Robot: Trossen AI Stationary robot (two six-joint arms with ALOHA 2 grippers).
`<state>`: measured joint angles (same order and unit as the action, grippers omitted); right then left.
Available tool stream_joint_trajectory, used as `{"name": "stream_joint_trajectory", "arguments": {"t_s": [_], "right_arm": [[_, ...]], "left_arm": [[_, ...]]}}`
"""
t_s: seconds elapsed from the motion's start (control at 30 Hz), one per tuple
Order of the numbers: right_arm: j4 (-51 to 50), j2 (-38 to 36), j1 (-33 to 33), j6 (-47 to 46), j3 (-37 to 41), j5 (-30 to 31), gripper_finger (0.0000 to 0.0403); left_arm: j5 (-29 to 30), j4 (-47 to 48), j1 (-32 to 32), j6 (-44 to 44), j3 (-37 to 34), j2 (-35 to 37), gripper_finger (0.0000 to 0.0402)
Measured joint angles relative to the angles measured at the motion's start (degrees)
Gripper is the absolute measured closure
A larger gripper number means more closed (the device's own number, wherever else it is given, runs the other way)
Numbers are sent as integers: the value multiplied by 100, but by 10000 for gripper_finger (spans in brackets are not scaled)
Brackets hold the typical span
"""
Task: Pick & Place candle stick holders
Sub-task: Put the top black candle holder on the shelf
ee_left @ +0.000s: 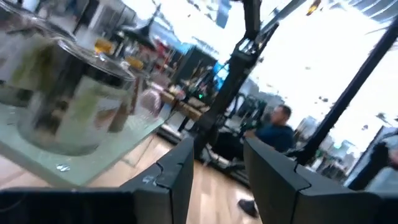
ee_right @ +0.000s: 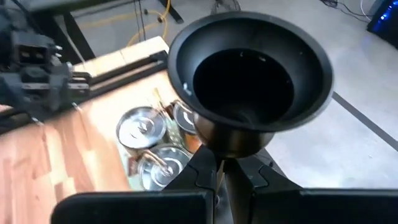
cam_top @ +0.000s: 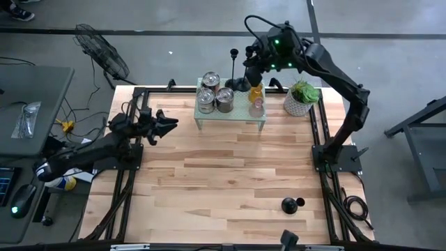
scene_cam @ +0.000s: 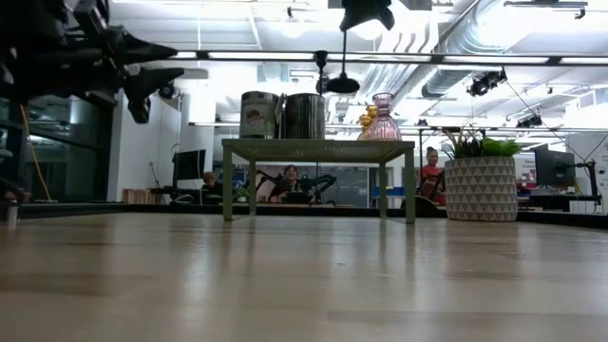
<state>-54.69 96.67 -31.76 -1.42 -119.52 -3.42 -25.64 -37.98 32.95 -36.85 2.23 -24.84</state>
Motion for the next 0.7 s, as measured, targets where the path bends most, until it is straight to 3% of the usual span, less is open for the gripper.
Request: {"name": "stream_joint_trajectory", "arguments": {"t_s": [0.07, 0.23, 0.7], "right_arm": [[-79, 30, -58, 77, 0, 0, 399], [-103, 42, -109, 150, 2, 0, 399], [-53, 465, -163, 128, 11, -62, 399]], "left_arm": [[143, -252, -176, -63, -116, -6, 263], [561, 163, -716, 246, -97, -24, 263], [2435, 1063, -2025, 1113, -106, -15, 263]]}}
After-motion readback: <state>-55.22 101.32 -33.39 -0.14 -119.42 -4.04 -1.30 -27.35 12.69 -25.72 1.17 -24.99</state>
